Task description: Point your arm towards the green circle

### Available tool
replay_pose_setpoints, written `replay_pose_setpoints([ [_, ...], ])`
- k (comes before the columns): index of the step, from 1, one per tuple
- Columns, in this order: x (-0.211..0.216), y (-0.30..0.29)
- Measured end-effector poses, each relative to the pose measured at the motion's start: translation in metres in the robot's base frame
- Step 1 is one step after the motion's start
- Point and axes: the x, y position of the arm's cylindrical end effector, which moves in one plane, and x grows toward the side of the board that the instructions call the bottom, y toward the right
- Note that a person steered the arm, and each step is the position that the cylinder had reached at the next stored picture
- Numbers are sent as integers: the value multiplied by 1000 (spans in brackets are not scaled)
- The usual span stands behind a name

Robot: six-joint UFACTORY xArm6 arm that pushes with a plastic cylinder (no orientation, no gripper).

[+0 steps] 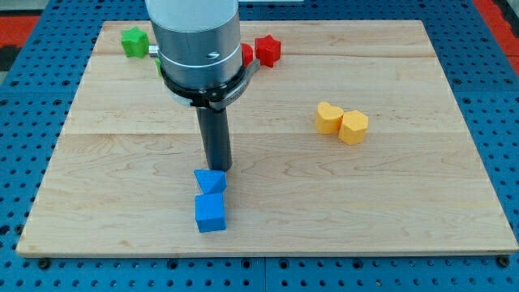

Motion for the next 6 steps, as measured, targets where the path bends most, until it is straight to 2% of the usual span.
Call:
replay_pose_setpoints([
  [1, -4, 2],
  [3, -49, 2],
  [4, -88, -12],
  [6, -222, -73],
])
